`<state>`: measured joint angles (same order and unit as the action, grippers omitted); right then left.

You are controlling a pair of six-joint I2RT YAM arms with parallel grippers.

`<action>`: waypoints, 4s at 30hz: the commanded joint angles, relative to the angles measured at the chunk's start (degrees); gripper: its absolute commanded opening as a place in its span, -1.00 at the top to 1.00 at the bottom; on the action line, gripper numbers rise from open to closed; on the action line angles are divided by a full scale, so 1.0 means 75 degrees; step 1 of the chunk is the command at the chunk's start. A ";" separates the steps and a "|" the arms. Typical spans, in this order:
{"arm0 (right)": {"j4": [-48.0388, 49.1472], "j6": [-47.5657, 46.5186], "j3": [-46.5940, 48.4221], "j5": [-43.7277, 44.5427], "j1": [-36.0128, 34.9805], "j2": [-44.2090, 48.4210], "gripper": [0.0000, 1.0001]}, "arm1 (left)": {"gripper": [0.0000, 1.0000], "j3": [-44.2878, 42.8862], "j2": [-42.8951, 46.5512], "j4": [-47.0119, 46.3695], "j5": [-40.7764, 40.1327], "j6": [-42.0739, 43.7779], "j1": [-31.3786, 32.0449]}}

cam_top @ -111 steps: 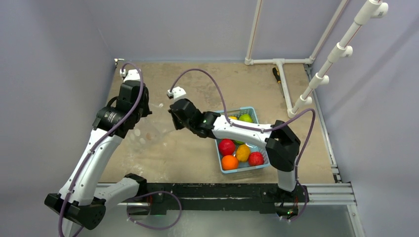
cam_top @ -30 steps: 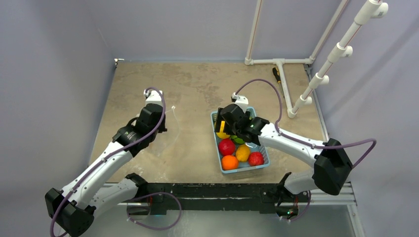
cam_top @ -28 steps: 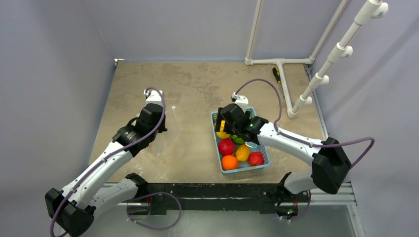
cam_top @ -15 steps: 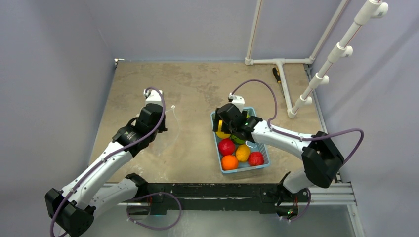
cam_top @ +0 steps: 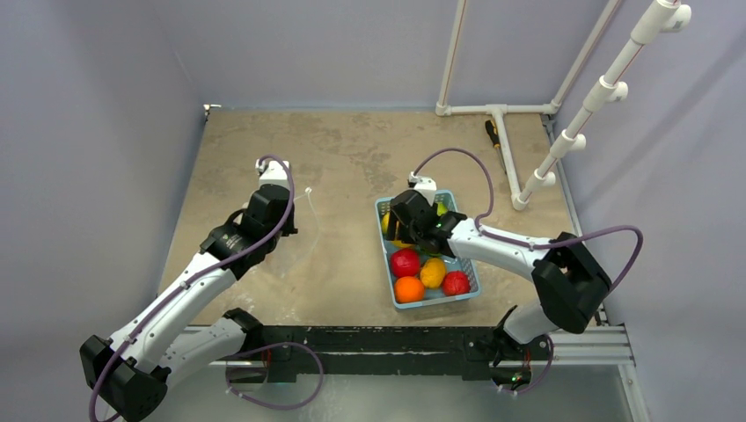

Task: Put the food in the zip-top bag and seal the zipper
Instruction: Pick up the fake fruit from the bin, then place the fake fruit in the zipper food storage bag, then pick up the fake fruit from the bin.

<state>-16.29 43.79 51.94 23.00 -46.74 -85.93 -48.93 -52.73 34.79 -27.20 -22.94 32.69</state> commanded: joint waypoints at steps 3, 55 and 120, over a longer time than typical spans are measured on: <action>0.0166 -0.0118 -0.0036 0.0031 0.0068 0.0351 0.10 | 1.00 0.0026 0.0081 -0.0293 0.0029 0.0116 0.0023; 0.3350 -0.1327 0.2558 -0.5066 -0.0998 -0.0278 0.69 | 1.00 0.0136 0.0527 -0.0728 0.0716 0.0268 0.0023; -0.0656 0.0233 0.1655 -0.0089 -0.1063 0.1540 -0.75 | 1.00 0.0121 0.0469 -0.0724 0.0603 0.0310 0.0013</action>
<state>-13.08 39.90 65.28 14.79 -54.74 -76.34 -47.99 -49.17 30.94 -22.92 -21.39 32.69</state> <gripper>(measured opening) 0.875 0.008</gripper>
